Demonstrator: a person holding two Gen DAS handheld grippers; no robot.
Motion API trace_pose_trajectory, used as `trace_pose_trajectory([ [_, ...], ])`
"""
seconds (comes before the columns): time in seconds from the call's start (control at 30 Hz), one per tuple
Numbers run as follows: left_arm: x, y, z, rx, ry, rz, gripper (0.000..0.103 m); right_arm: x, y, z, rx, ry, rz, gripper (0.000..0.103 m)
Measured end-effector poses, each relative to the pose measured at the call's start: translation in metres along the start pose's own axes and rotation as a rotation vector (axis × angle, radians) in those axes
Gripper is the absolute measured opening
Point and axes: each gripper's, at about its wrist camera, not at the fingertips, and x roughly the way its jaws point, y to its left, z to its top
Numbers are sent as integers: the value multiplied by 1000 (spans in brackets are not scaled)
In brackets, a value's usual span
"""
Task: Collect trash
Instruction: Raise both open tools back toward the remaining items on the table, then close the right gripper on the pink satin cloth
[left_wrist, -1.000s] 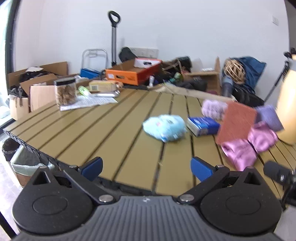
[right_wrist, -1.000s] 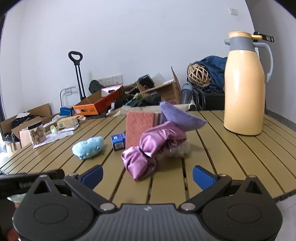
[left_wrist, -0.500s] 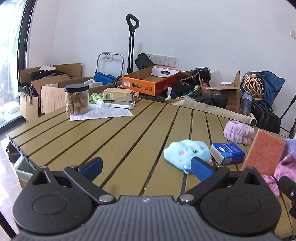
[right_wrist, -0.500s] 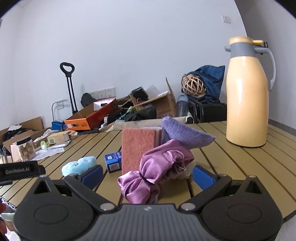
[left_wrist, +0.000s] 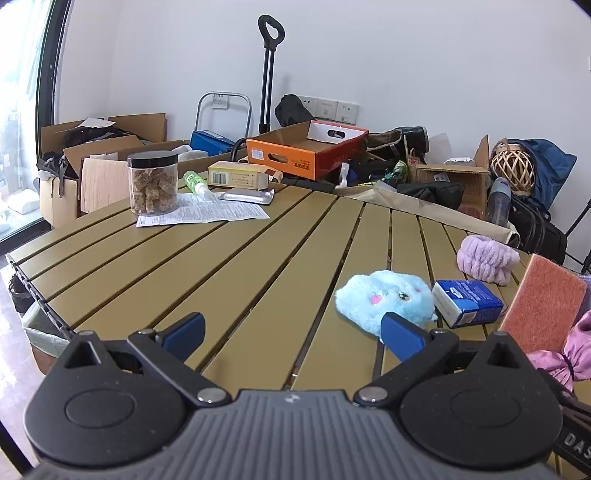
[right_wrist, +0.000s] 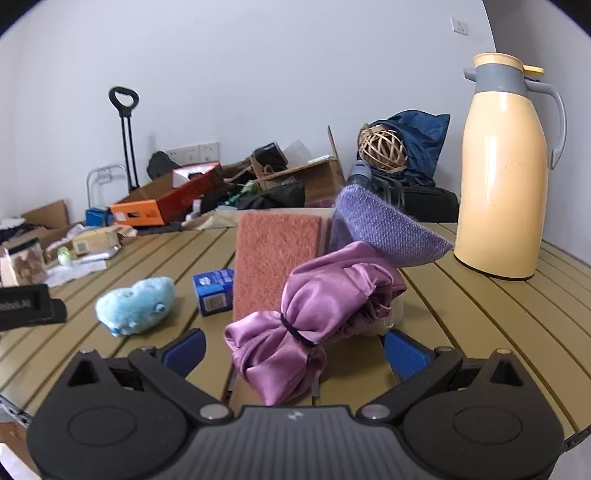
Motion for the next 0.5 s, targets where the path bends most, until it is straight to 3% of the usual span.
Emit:
trace_pose_trajectory([
  [0.27, 3, 3, 1, -6, 8, -1, 103, 18, -8, 10, 86, 1, -8, 100],
  [0.33, 4, 4, 1, -12, 13, -1, 103, 22, -9, 11, 110, 4, 11, 84],
  [0.5, 5, 6, 1, -14, 15, 3, 103, 28, -11, 10, 113, 10, 36, 65],
])
